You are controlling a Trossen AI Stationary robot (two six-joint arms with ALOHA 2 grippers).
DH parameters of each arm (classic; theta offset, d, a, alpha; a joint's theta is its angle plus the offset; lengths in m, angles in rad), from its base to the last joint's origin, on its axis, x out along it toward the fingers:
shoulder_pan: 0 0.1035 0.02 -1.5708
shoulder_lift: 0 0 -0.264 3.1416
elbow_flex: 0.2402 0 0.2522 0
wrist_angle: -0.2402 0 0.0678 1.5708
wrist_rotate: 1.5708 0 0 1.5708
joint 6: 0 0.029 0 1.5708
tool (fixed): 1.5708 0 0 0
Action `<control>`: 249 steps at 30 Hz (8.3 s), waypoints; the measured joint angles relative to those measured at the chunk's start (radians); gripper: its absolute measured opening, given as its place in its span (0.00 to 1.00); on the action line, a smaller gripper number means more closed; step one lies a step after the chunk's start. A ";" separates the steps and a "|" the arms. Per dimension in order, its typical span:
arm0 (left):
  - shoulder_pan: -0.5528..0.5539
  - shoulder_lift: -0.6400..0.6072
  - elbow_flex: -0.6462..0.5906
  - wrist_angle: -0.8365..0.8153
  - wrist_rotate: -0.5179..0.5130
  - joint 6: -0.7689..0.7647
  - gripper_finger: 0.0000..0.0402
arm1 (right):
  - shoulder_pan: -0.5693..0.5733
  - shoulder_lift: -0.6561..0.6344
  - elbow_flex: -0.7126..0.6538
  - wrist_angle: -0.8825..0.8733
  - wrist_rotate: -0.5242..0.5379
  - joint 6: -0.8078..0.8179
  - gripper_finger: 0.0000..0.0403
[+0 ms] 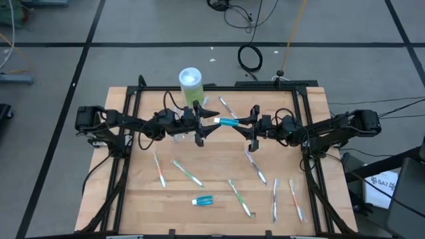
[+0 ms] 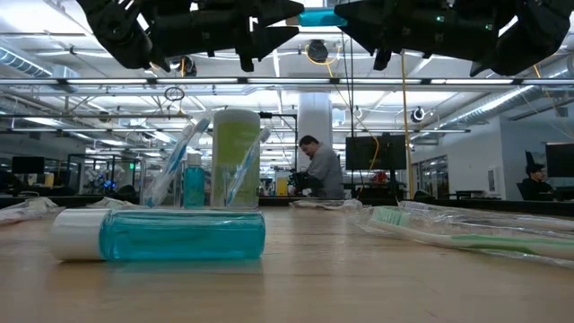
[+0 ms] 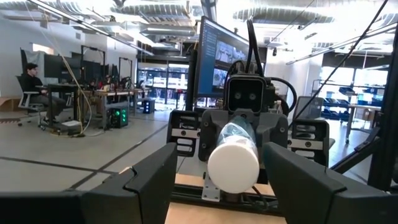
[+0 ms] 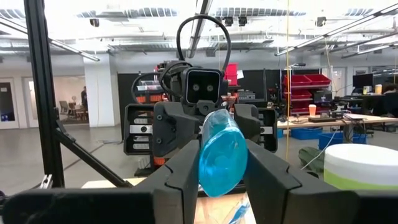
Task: Pick & Place toothbrushing station
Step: Put the left mouthwash into the transparent organizer
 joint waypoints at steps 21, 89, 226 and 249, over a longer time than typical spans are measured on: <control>0.000 -0.002 0.000 -0.027 0.041 0.014 0.32 | -0.008 -0.001 0.000 -0.035 0.020 0.000 0.25; -0.025 -0.278 0.168 -1.614 -0.402 -0.248 0.26 | -0.033 -0.145 0.000 -0.494 0.337 -0.080 0.48; 0.114 -0.090 0.225 -1.604 -0.216 0.144 0.29 | -0.034 -0.144 0.000 -0.495 0.336 -0.081 0.46; 0.048 -0.100 0.267 -1.619 -0.557 -0.258 0.29 | -0.034 -0.144 0.000 -0.502 0.336 -0.087 0.46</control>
